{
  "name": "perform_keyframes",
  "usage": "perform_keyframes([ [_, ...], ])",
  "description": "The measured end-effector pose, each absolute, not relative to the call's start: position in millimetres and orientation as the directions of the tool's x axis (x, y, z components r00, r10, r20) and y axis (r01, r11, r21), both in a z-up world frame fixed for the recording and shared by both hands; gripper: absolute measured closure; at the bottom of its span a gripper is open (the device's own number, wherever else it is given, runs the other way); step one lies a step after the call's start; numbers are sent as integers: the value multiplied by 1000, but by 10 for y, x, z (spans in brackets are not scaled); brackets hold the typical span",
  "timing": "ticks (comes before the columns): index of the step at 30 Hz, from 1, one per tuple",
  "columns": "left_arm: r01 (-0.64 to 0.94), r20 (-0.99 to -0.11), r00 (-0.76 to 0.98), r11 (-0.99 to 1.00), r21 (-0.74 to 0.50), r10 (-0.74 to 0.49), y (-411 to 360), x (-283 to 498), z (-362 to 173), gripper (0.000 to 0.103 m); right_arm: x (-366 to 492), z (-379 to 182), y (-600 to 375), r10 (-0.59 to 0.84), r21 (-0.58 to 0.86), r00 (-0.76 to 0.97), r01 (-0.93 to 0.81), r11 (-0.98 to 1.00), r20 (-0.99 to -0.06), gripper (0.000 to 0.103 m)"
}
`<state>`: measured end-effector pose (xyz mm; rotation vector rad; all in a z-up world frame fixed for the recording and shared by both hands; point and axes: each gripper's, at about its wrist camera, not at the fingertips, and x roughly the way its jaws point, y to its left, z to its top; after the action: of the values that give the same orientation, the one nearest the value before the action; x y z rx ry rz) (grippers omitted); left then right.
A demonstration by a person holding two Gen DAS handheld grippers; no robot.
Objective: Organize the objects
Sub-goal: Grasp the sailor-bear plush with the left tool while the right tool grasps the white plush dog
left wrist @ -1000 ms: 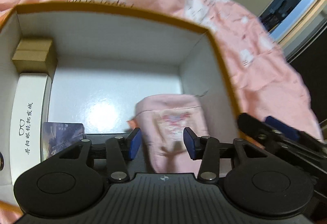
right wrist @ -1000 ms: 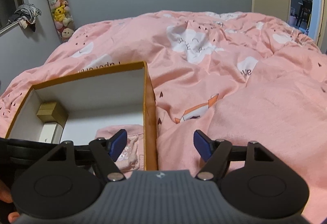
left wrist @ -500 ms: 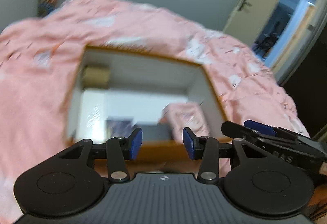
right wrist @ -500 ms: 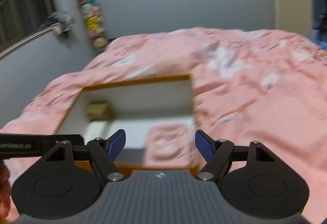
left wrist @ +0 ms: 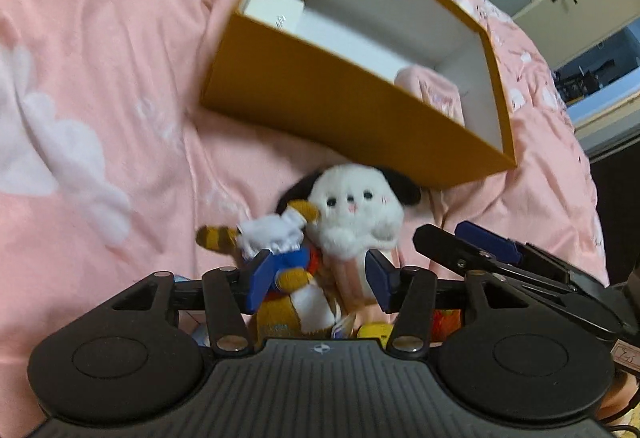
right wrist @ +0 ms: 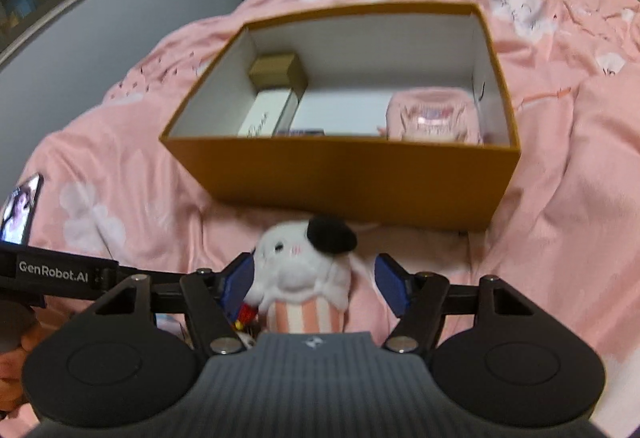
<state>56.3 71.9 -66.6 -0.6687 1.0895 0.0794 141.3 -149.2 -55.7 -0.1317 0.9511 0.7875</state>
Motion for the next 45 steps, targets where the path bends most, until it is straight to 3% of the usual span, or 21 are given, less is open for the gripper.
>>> perform_keyframes([
  [8, -417, -883, 372, 799, -434, -286, 637, 567, -979, 43, 1419, -642, -1463, 520, 218, 305, -658, 721, -798, 34],
  [21, -408, -888, 342, 802, -435, -308, 633, 550, -1099, 46, 1454, -728, -1376, 526, 241, 265, -665, 707, -808, 34],
  [31, -382, -869, 403, 809, -446, -288, 681, 373, -918, 54, 1471, -710, -1394, 529, 252, 261, -657, 710, -807, 34],
  [39, -219, -808, 558, 906, -362, -188, 816, 441, -388, 54, 1516, -672, -1354, 563, 286, 225, -680, 675, -795, 34],
  [45, -191, -799, 542, 887, -420, -261, 883, 662, -622, 54, 1759, -823, -1305, 571, 358, 159, -638, 682, -805, 36],
])
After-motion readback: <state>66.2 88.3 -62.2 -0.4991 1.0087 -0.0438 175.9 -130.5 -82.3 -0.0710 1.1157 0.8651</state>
